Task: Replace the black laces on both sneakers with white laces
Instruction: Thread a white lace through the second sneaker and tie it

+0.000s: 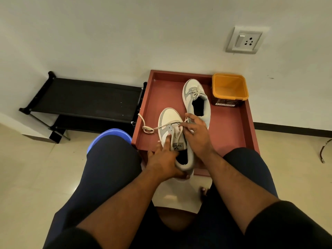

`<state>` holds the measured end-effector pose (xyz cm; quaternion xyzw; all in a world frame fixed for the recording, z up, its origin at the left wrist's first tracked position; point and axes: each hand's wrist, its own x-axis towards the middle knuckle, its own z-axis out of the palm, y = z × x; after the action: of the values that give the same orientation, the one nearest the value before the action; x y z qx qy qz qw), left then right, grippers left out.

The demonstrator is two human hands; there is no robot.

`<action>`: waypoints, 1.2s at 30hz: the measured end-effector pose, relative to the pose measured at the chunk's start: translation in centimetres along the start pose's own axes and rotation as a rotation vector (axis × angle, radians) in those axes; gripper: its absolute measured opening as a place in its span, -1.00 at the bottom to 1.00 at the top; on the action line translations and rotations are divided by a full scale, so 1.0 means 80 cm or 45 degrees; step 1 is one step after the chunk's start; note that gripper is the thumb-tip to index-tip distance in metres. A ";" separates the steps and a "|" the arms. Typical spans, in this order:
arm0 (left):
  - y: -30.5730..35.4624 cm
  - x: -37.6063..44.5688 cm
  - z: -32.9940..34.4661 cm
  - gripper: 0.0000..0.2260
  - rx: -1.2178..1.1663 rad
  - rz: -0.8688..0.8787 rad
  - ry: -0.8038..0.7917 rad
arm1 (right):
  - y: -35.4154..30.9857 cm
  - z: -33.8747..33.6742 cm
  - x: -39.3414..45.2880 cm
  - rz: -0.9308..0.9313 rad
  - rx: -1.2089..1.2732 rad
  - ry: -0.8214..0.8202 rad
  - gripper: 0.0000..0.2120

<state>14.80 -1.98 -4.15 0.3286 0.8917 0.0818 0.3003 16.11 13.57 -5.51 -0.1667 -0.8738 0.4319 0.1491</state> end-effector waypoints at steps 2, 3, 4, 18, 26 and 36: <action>-0.003 0.008 -0.003 -0.27 -0.029 -0.032 0.069 | -0.021 -0.013 -0.009 0.131 0.371 -0.034 -0.86; -0.005 0.012 -0.004 -0.29 -0.028 -0.032 0.096 | -0.034 -0.023 -0.017 0.220 0.619 -0.057 -0.85; -0.007 0.014 -0.007 -0.32 -0.037 -0.035 0.120 | -0.044 -0.032 -0.024 0.293 0.894 -0.067 -0.81; -0.026 0.036 -0.023 -0.32 -0.233 -0.047 0.214 | -0.005 -0.058 -0.084 0.917 0.009 -1.397 -0.88; -0.034 0.041 -0.024 -0.39 -0.409 0.066 0.152 | 0.011 -0.046 -0.053 0.549 0.220 -0.260 -0.87; -0.031 0.035 -0.030 -0.45 -0.403 0.058 0.141 | 0.016 -0.022 -0.037 0.499 0.008 -0.261 -0.78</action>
<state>10.39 -1.95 -4.41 0.2922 0.8753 0.2461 0.2966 19.67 14.29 -5.86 -0.2880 -0.8340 0.4699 -0.0269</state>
